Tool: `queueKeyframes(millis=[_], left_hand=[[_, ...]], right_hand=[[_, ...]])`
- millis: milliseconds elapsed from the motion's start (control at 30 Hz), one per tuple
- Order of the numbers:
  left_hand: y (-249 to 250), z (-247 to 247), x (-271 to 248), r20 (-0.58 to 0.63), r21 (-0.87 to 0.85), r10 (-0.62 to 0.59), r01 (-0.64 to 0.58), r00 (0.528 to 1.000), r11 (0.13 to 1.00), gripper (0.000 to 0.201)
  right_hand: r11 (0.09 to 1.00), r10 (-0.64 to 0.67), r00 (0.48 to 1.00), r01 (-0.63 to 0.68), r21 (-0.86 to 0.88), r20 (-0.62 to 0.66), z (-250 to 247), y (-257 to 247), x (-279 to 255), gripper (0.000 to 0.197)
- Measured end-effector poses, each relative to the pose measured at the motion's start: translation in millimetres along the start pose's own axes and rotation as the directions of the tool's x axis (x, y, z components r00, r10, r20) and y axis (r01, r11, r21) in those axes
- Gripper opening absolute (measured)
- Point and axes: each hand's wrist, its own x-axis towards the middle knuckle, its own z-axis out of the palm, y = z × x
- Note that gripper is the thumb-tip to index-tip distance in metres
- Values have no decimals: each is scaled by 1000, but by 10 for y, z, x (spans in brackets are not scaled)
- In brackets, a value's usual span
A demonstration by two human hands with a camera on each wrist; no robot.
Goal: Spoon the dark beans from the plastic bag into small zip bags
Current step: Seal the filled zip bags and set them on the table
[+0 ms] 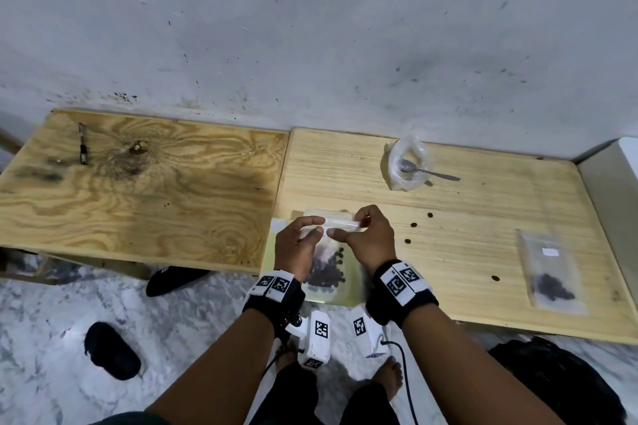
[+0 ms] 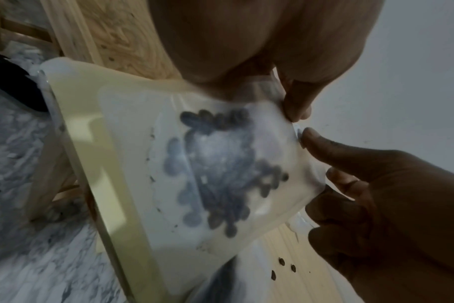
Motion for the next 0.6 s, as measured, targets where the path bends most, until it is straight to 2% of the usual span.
queueKeyframes(millis=[67,233,400,600], left_hand=[[6,23,-13,4,6,-5,5,1000,1000,18],[12,67,-63,18,16,5,-5,1000,1000,20],[-20,52,-68,50,54,7,-10,999,999,22],[37,91,-80,108,17,23,-25,994,1000,26]], right_hand=[[997,23,1000,-22,77,-13,-10,58,-11,47],[995,2,998,4,104,-62,-12,116,-67,46],[992,-32,999,31,118,1,-49,164,-81,44],[990,-36,999,39,133,-21,-115,160,-68,42]])
